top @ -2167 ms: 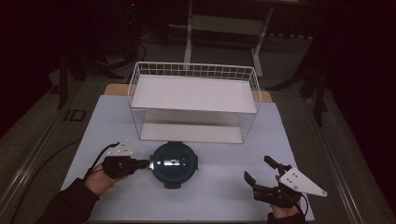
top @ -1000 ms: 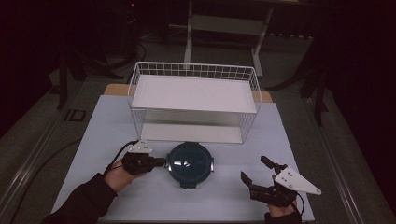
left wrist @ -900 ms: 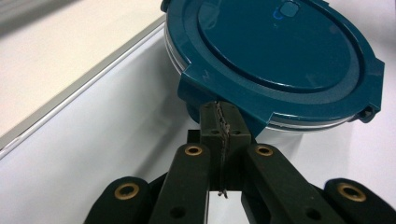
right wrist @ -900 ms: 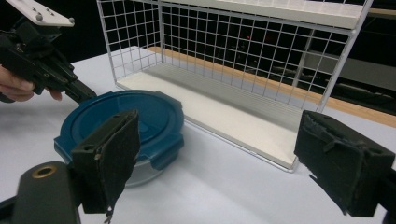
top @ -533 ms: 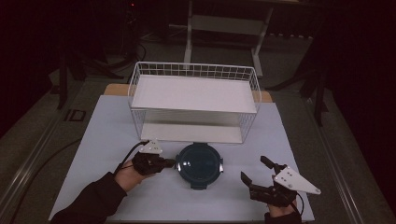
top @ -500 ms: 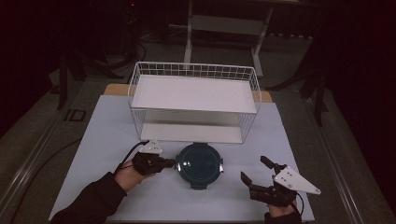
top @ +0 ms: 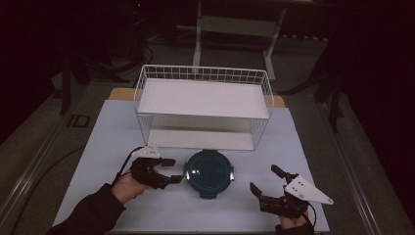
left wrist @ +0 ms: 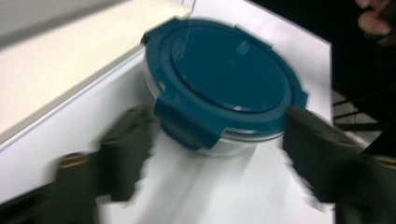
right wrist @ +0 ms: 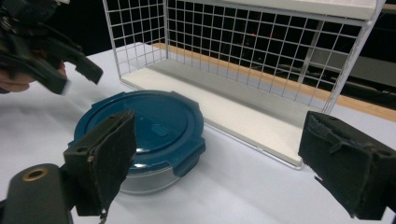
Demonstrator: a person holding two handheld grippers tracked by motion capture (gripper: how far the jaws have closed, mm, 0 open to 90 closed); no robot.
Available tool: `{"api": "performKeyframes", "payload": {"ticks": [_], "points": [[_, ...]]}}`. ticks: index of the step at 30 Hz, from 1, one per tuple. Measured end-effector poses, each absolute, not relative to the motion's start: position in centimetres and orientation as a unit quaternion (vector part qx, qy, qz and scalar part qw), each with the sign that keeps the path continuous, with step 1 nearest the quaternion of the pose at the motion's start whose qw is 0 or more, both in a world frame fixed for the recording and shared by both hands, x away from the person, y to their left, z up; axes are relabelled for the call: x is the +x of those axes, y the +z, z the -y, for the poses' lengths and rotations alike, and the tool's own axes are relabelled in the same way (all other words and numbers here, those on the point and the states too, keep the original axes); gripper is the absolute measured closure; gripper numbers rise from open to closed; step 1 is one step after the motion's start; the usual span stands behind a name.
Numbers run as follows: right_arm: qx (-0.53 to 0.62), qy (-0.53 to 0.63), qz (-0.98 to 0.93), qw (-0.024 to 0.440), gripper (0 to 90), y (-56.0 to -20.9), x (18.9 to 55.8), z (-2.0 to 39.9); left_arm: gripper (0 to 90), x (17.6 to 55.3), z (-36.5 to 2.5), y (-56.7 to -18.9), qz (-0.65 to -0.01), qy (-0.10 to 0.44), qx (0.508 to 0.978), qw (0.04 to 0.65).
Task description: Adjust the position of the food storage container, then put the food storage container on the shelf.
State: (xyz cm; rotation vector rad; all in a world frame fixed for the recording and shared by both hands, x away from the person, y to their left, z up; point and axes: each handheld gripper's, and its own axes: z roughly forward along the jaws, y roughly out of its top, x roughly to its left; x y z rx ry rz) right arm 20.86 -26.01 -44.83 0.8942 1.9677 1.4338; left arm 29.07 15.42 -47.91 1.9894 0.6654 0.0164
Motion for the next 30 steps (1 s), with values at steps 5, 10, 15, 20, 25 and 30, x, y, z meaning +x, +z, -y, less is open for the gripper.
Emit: {"api": "performKeyframes", "payload": {"ticks": [5, 10, 15, 20, 25, 30], "points": [[0.33, 0.533, -0.729, 0.274, 11.1, -44.8, 20.8, 25.7, 1.4, 28.5, -15.7, -46.5, -0.285, 0.001, 0.802, 0.524], [0.328, 0.54, -0.72, 0.287, 11.1, -44.1, 20.9, 25.5, 1.2, 28.3, -15.5, -45.4, -0.295, 0.004, 0.783, 0.547], [0.327, 0.538, -0.715, 0.305, 11.1, -43.7, 21.4, 25.1, 1.2, 28.5, -14.6, -44.8, -0.303, 0.005, 0.791, 0.532], [0.333, 0.539, -0.713, 0.299, 15.0, -43.6, 22.0, 24.7, 1.2, 29.0, -14.1, -45.0, -0.317, 0.004, 0.789, 0.526], [0.336, 0.55, -0.702, 0.302, 18.8, -43.2, 22.2, 24.5, 1.3, 29.5, -13.9, -45.3, -0.335, -0.012, 0.782, 0.526], [0.34, 0.541, -0.712, 0.291, 21.8, -43.1, 22.6, 23.7, 1.4, 30.5, -13.3, -46.2, -0.37, -0.028, 0.773, 0.515]]}}
